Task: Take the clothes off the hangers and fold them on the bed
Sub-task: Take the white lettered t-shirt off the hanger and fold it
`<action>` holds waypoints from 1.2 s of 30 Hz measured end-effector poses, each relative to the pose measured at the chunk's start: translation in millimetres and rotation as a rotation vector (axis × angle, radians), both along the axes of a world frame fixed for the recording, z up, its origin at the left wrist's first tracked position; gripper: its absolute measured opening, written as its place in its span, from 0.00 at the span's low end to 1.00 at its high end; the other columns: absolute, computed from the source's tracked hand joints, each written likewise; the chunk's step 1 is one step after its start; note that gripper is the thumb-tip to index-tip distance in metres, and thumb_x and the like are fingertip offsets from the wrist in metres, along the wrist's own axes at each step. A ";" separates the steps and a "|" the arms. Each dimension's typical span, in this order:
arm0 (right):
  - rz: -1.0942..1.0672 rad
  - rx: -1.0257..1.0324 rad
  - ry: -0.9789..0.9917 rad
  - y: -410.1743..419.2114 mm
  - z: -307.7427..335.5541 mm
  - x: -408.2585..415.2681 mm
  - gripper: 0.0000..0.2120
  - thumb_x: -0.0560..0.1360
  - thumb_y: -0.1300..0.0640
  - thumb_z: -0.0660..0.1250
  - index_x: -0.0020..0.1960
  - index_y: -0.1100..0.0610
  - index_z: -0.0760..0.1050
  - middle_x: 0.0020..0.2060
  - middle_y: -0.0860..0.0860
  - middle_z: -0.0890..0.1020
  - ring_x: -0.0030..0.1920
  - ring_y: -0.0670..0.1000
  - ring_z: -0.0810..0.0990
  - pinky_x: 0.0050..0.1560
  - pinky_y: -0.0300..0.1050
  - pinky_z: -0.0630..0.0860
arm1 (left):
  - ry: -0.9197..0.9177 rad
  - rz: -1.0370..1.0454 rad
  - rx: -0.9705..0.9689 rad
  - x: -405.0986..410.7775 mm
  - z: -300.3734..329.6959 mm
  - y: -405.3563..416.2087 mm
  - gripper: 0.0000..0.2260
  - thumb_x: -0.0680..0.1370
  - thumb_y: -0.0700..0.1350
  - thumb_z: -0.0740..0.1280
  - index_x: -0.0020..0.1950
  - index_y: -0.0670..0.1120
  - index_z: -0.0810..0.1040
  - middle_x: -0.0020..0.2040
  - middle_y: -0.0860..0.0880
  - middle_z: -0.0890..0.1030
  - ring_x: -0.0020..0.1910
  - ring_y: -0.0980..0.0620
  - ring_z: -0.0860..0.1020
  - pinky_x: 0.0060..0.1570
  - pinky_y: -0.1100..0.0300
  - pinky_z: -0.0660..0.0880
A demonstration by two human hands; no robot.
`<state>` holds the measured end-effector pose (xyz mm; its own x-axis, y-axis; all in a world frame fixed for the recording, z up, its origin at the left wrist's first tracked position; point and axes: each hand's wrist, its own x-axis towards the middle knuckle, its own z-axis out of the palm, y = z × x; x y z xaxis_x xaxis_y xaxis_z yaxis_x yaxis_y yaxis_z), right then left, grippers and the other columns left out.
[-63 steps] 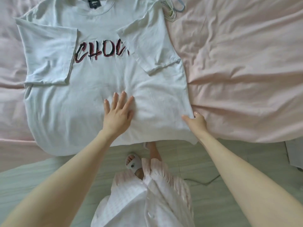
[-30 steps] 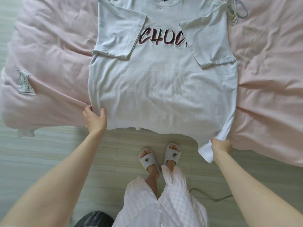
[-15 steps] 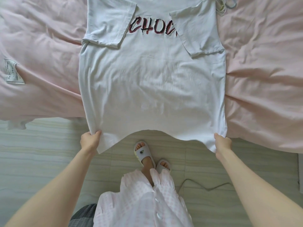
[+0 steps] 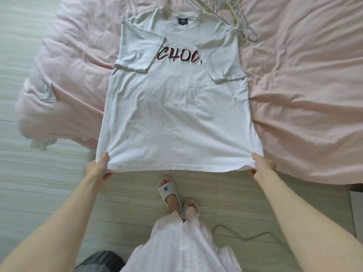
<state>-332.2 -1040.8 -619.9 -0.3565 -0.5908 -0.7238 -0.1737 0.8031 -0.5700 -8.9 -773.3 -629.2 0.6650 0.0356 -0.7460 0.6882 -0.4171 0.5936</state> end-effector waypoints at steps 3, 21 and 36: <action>0.034 0.017 0.023 -3.0 18.2 -1.4 0.17 0.75 0.63 0.68 0.62 0.66 0.71 0.48 0.55 0.73 0.46 0.54 0.73 0.30 0.42 0.70 | 0.076 -0.012 -0.058 8.6 12.6 5.2 0.10 0.78 0.39 0.66 0.58 0.38 0.73 0.42 0.48 0.76 0.39 0.51 0.75 0.34 0.57 0.78; 0.025 0.060 -0.075 -11.4 73.4 -22.7 0.10 0.75 0.71 0.61 0.55 0.65 0.72 0.43 0.61 0.79 0.39 0.58 0.81 0.36 0.52 0.79 | -0.095 0.175 -0.136 4.7 53.3 1.6 0.17 0.82 0.39 0.58 0.68 0.32 0.64 0.63 0.34 0.73 0.48 0.41 0.77 0.53 0.44 0.74; -0.438 -0.237 -0.536 -105.4 135.7 41.9 0.05 0.74 0.64 0.68 0.48 0.64 0.74 0.37 0.56 0.79 0.20 0.46 0.78 0.25 0.38 0.77 | -0.146 0.488 -0.630 117.5 111.6 -101.8 0.15 0.77 0.33 0.62 0.63 0.38 0.71 0.56 0.38 0.78 0.39 0.45 0.83 0.32 0.56 0.80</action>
